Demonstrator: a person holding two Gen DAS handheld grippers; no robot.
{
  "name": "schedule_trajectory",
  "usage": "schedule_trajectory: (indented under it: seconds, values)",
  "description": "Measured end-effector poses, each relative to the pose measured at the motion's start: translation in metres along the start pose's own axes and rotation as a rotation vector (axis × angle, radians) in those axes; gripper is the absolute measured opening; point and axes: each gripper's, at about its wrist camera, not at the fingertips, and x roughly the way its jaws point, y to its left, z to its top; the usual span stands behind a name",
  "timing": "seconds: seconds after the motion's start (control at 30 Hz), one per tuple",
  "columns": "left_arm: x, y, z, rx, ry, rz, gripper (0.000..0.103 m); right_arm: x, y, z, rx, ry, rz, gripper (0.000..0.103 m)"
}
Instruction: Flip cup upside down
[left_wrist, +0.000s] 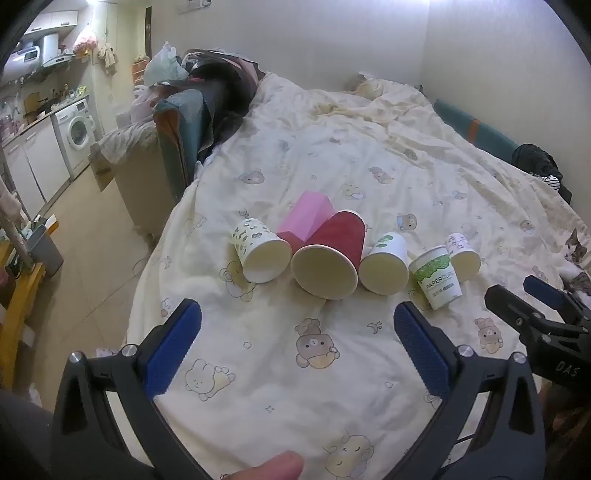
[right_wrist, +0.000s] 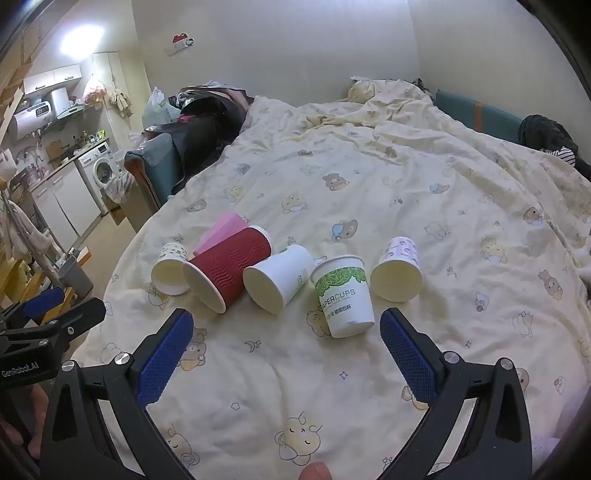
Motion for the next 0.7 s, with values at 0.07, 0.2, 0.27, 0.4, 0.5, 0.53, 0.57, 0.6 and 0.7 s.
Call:
schedule_trajectory:
  seconds: [0.07, 0.2, 0.27, 0.4, 0.5, 0.53, 0.57, 0.6, 0.7]
  values:
    - [0.0001, -0.0001, 0.0003, 0.002, 0.004, 0.0, 0.103, -0.0024, -0.0006, -0.0015, -0.002, -0.002, 0.0, 0.103]
    - [-0.0012, 0.0002, 0.0013, 0.003, 0.002, -0.001, 0.103, -0.002, -0.0017, 0.0002, 0.003, 0.005, 0.001, 0.103]
    - [0.0001, -0.0004, 0.0004, 0.004, 0.006, 0.002, 0.103, -0.0032, -0.0019, -0.0005, 0.002, 0.002, -0.003, 0.103]
    - [-0.0002, 0.0, 0.0006, 0.002, 0.004, 0.002, 0.103, -0.0007, -0.0055, -0.0026, 0.006, 0.002, -0.009, 0.103]
    - [-0.0003, 0.0, 0.0004, 0.002, 0.002, 0.003, 0.103, 0.0, -0.0061, -0.0024, 0.011, 0.004, -0.009, 0.103]
    - [-0.0005, 0.0001, 0.0003, 0.003, 0.001, 0.004, 0.103, 0.0001, -0.0064, -0.0022, 0.011, 0.004, -0.008, 0.103]
    - [-0.0003, 0.0005, -0.0001, 0.004, 0.002, 0.004, 0.103, 0.0004, -0.0067, -0.0026, 0.011, 0.003, -0.007, 0.103]
    - [0.0014, 0.0036, -0.0025, 0.003, 0.003, 0.005, 0.103, -0.0002, -0.0064, -0.0019, 0.012, 0.004, -0.006, 0.103]
    - [0.0013, 0.0047, -0.003, 0.003, 0.003, 0.005, 0.103, 0.0002, -0.0067, -0.0013, 0.009, 0.006, -0.007, 0.103]
